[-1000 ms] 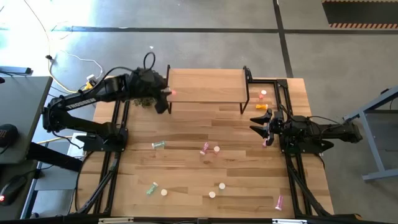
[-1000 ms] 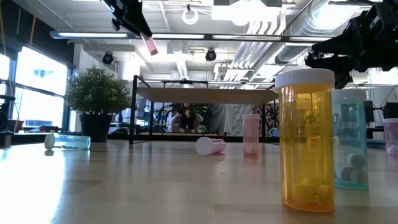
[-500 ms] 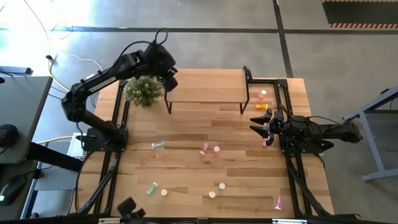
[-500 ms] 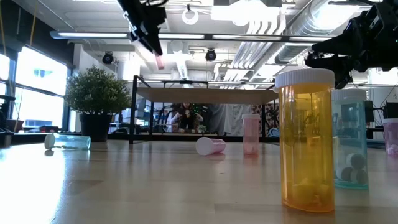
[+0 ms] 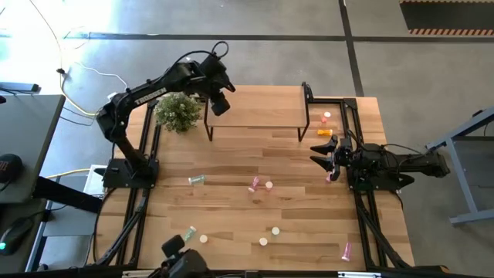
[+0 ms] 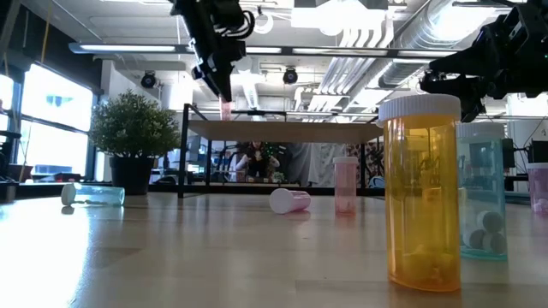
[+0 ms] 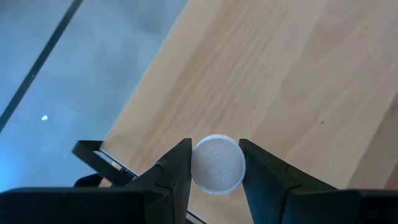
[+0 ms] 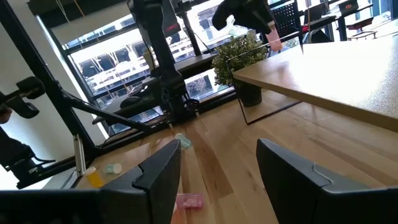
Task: Pick and place medicine bottles onto shelf by color
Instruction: Put the middle left pink pill bottle on the shelf
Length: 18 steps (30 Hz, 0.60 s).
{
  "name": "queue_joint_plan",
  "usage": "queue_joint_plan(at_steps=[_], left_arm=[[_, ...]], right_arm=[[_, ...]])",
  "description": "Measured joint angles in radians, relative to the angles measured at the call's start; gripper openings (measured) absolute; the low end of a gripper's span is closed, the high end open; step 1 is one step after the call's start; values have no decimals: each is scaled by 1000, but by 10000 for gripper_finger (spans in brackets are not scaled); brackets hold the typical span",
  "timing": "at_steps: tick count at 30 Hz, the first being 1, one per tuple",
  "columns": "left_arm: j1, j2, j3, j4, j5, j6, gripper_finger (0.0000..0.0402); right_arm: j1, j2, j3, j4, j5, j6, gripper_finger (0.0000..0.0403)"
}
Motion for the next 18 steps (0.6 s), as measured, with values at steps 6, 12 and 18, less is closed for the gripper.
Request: queue_joint_plan(at_steps=[6, 12, 18], left_arm=[[0, 26, 0, 0, -13, -4, 111], [3, 27, 0, 1, -47, -2, 111], [14, 27, 0, 1, -24, -3, 111]], right_arm=[[0, 0, 0, 0, 0, -1, 201], [0, 0, 0, 0, 0, -2, 201], [0, 0, 0, 0, 0, -1, 201]])
